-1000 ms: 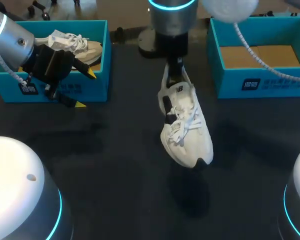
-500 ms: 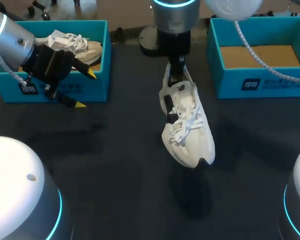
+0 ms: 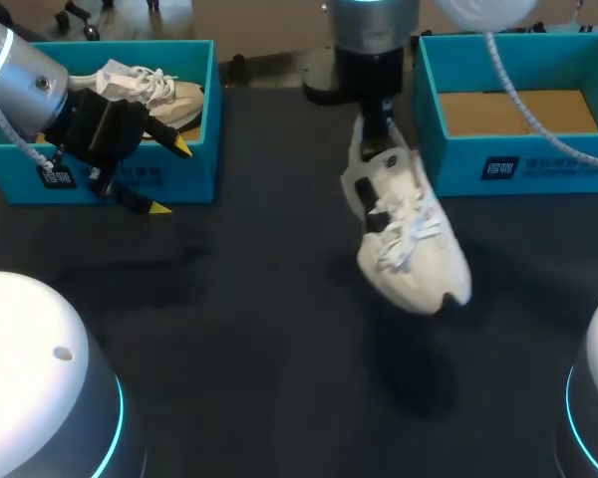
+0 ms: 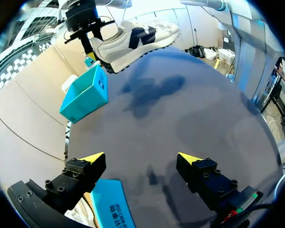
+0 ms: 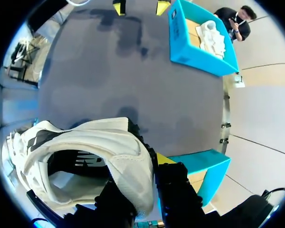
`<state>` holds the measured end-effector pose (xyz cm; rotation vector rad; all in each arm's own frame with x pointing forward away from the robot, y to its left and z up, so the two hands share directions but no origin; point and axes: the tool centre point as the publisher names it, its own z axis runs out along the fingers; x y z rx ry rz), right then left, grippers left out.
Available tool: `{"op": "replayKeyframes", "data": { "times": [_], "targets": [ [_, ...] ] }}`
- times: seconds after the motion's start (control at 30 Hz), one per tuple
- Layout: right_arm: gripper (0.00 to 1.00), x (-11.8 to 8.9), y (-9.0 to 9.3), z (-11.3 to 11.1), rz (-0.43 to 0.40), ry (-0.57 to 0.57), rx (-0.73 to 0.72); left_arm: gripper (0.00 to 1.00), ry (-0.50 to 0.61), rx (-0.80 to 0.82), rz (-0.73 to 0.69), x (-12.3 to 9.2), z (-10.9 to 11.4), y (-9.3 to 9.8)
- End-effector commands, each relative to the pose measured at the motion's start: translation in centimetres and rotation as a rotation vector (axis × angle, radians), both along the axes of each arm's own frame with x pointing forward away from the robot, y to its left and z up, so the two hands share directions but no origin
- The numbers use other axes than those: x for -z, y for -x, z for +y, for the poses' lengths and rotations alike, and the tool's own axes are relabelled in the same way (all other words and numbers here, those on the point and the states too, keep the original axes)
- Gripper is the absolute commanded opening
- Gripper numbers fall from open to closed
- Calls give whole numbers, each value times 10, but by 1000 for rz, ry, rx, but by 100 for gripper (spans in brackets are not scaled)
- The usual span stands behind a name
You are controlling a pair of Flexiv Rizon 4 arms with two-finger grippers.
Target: Take the shoe out of the shoebox, open the shoe tongue, remove and reinsert the insole, then place the shoe into the shoebox
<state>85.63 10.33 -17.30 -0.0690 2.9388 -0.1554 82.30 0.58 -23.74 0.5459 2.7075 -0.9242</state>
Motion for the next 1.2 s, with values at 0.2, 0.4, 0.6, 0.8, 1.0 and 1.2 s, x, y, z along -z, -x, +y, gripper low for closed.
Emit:
{"op": "replayKeyframes", "data": {
  "times": [0.2, 0.4, 0.6, 0.8, 1.0, 1.2],
  "targets": [
    [0, -2, -24, -64, 1, -13, -30, 100, -3, 0, 0, 0, 0, 0],
    [0, -5, -41, -97, -15, 6, -7, 100, -3, 0, 0, 0, 0, 0],
    [0, -7, -55, -134, -25, 37, 37, 100, -3, 0, 0, 0, 0, 0],
    [0, -5, -72, -172, -29, 61, 72, 100, -3, 0, 0, 0, 0, 0],
    [0, 2, -87, -198, -12, 71, 68, 100, -3, 0, 0, 0, 0, 0],
    [0, 6, -93, -208, -12, 92, 76, 100, -3, 0, 0, 0, 0, 0]
  ]
}}
